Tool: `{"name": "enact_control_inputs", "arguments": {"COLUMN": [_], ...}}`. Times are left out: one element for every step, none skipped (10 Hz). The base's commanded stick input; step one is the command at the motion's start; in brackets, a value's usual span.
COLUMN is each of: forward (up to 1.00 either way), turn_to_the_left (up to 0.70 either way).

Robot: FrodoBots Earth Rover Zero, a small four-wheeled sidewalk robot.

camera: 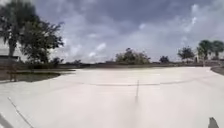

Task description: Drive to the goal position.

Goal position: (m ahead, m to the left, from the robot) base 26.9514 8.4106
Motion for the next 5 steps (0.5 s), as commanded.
{"name": "enact_control_inputs", "arguments": {"forward": [0.70,0.70,0.70,0.70,0.70], "turn_to_the_left": [0.00,0.19,0.35,0.32,0.00]}}
